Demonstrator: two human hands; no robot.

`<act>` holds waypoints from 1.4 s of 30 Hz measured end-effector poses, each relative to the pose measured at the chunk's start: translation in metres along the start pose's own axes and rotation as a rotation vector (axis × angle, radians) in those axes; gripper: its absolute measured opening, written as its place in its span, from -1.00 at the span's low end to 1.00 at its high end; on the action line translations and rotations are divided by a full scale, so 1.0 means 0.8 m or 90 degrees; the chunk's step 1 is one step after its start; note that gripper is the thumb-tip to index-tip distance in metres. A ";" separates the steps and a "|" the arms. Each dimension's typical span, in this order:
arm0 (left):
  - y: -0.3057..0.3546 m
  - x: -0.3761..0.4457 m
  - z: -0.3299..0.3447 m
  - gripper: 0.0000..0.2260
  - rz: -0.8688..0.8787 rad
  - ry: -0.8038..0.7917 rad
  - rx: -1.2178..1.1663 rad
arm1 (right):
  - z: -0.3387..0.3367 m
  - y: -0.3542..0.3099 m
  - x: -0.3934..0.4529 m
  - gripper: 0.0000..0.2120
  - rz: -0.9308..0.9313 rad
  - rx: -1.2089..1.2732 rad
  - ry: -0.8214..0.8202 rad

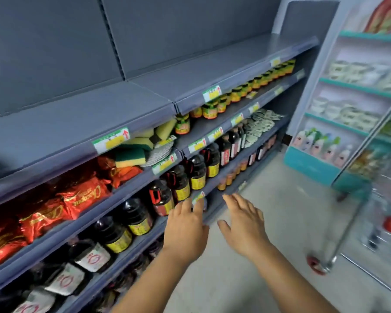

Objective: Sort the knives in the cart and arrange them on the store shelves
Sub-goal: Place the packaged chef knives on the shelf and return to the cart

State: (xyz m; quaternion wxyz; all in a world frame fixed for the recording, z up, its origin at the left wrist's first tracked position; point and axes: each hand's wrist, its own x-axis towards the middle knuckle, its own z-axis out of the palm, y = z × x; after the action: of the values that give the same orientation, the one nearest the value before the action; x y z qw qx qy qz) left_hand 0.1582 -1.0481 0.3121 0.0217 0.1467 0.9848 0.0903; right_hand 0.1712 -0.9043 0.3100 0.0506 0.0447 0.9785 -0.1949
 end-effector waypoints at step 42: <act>0.717 0.271 0.264 -0.56 0.445 -0.292 -0.210 | -0.150 0.720 -0.041 -0.44 0.596 0.163 0.182</act>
State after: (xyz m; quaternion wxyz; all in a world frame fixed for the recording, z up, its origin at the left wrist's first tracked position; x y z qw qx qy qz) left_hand 0.1289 -0.4088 0.2067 0.2304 0.4814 0.8185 0.2128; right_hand 0.2559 -0.3301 0.2065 -0.0075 0.5104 0.8191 -0.2618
